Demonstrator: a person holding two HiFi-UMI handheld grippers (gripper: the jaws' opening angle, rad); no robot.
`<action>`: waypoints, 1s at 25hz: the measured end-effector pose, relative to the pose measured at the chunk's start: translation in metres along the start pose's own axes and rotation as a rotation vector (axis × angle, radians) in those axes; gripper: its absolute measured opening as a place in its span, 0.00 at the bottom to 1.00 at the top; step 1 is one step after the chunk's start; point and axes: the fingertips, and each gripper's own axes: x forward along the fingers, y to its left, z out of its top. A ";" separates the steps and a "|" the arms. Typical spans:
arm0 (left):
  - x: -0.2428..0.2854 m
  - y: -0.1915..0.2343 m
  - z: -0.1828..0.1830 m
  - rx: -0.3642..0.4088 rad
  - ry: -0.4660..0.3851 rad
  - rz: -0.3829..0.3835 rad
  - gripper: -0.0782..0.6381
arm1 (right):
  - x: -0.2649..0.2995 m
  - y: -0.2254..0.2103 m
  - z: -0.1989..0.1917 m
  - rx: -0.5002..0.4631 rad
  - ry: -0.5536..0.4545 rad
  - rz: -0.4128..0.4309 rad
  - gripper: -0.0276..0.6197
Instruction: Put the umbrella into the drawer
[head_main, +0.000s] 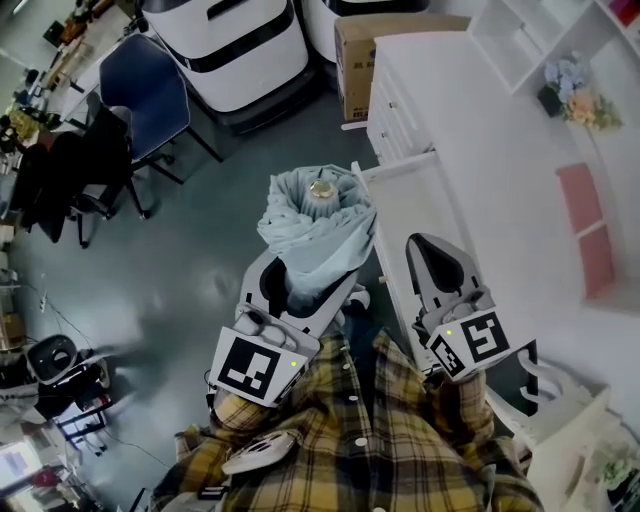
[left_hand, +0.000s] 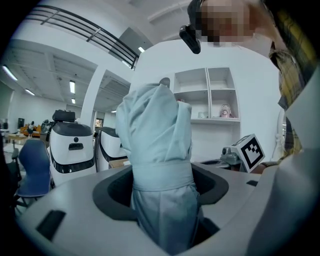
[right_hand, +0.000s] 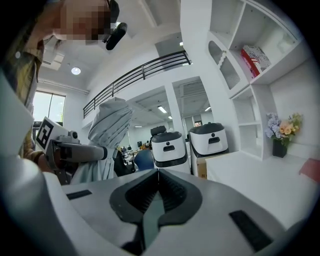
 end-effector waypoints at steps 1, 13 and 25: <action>-0.002 0.000 0.001 0.003 -0.002 -0.010 0.55 | -0.002 0.002 -0.001 0.003 -0.002 -0.011 0.07; 0.036 -0.017 0.013 0.032 0.012 -0.118 0.55 | -0.017 -0.020 -0.004 0.044 0.002 -0.084 0.07; 0.081 -0.049 0.014 0.061 0.047 -0.369 0.55 | -0.052 -0.043 -0.018 0.122 -0.017 -0.303 0.07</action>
